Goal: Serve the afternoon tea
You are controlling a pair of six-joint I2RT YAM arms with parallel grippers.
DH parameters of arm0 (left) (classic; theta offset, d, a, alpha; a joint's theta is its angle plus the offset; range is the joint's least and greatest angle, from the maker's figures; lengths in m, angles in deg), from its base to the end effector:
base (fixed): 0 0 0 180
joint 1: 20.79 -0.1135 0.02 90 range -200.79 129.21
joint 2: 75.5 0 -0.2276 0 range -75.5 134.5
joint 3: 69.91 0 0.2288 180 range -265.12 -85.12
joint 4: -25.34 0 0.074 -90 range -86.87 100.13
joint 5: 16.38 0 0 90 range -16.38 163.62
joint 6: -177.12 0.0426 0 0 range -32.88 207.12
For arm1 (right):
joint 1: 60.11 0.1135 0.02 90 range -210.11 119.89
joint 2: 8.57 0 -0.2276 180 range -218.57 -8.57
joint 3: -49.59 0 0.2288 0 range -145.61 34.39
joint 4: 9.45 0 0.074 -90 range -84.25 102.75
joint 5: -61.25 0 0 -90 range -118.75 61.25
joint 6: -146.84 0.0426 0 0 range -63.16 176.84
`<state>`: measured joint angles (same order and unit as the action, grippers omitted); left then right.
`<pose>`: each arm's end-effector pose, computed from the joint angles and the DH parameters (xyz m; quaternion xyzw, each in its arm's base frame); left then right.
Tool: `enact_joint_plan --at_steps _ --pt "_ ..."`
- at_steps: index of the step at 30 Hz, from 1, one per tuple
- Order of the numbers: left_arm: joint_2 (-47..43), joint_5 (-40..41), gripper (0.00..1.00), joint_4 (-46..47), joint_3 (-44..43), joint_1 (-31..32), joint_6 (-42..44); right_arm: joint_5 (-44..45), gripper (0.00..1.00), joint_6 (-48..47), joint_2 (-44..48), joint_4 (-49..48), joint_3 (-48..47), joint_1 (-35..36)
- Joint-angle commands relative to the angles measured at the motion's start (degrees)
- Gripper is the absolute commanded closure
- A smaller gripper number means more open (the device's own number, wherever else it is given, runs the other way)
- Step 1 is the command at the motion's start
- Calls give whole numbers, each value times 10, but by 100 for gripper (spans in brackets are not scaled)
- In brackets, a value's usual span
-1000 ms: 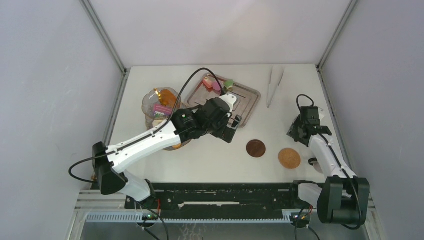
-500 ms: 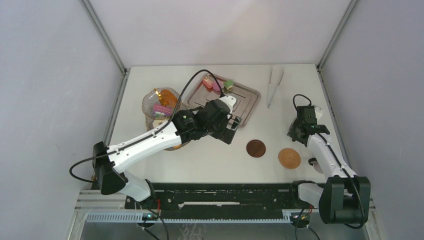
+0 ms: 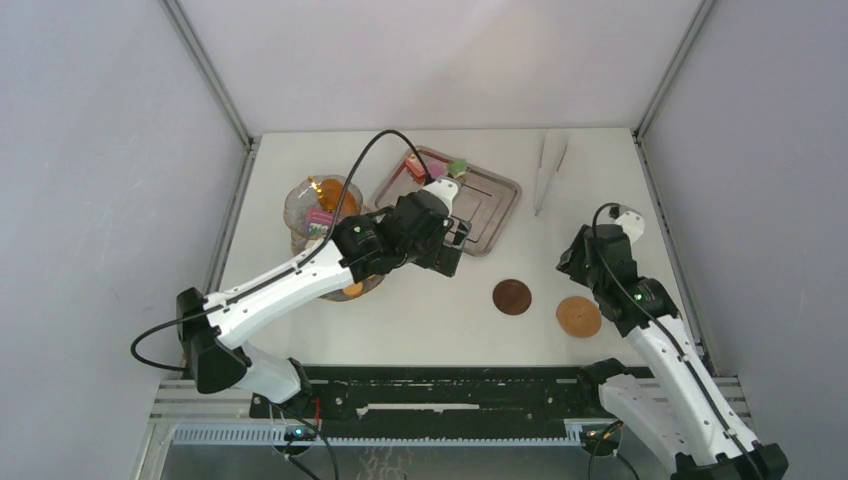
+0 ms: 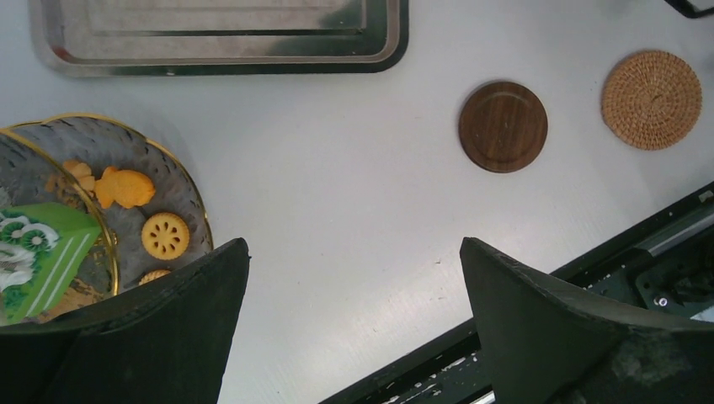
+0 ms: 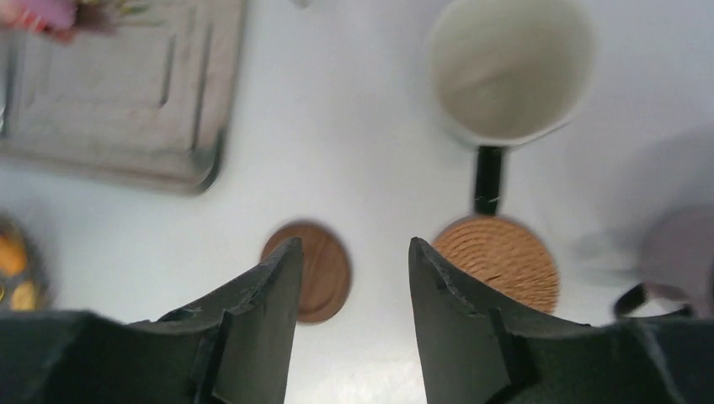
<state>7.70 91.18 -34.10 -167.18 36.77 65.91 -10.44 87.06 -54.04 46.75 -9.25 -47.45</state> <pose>0.1694 -0.2425 0.3136 0.2301 0.8867 -0.1290 0.3796 0.1658 0.0235 0.2509 0.2010 0.8845 0.0087 0.4210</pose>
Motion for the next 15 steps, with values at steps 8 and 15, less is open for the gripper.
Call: enact_joint_plan --at_steps 8,15 --pt "-59 25 0 -2 14 -44 -28 -40 48 38 -183 -93 22 138" --pt "-76 27 0 -2 37 -46 -38 -72 40 5 -309 -110 14 103"
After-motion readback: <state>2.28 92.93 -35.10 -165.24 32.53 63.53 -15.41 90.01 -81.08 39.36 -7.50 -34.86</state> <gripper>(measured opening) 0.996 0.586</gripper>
